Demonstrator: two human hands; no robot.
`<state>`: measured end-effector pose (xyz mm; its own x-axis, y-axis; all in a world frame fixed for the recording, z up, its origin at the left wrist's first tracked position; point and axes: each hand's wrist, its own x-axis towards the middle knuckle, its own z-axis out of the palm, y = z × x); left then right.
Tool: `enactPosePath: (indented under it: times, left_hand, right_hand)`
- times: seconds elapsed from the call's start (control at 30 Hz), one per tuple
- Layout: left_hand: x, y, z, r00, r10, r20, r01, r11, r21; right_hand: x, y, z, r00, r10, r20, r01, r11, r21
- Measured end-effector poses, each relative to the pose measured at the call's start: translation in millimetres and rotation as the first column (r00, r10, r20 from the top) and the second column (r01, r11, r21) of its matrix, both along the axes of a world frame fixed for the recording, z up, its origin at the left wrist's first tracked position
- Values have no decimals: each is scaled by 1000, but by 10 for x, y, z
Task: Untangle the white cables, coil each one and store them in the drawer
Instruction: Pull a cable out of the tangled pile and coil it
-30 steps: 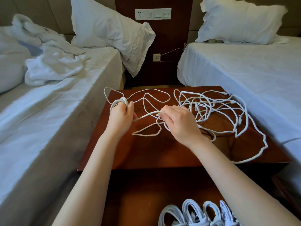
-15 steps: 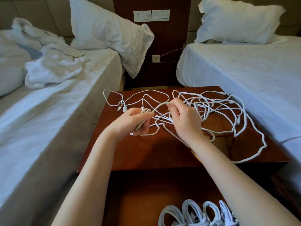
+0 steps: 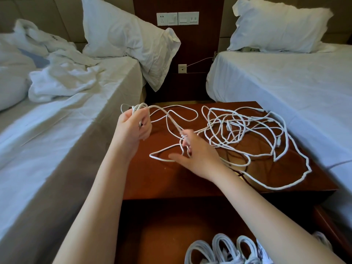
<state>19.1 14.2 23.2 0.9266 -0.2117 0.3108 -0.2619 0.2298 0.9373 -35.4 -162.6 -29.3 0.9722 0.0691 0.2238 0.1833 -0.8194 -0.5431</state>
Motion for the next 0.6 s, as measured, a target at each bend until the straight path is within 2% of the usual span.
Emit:
enactPosePath:
  times: [0.07, 0.13, 0.3, 0.47, 0.53, 0.6]
  left_hand:
    - [-4, -20, -19, 1000, 8, -21, -7, 999, 49]
    - [-8, -34, -34, 999, -5, -36, 7, 997, 71]
    - [-34, -67, -30, 994, -86, -68, 91, 994, 65]
    - [-29, -43, -34, 967, -226, -118, 231, 973, 29]
    - [-12, -20, -48, 948, -291, -126, 301, 952, 63]
    - [-13, -40, -67, 929, -348, -126, 363, 924, 121]
  right_hand:
    - [28, 43, -63, 1000, 6, -10, -8, 965, -262]
    - [63, 56, -90, 1000, -10, 8, 12, 942, -336]
    - [208, -48, -133, 993, -53, 107, 81, 957, -279]
    - [248, -65, -161, 989, -74, 127, 96, 981, -170]
    - [226, -83, -95, 972, -50, 230, 74, 992, -97]
    - [189, -93, 28, 950, -5, 311, -14, 998, 56]
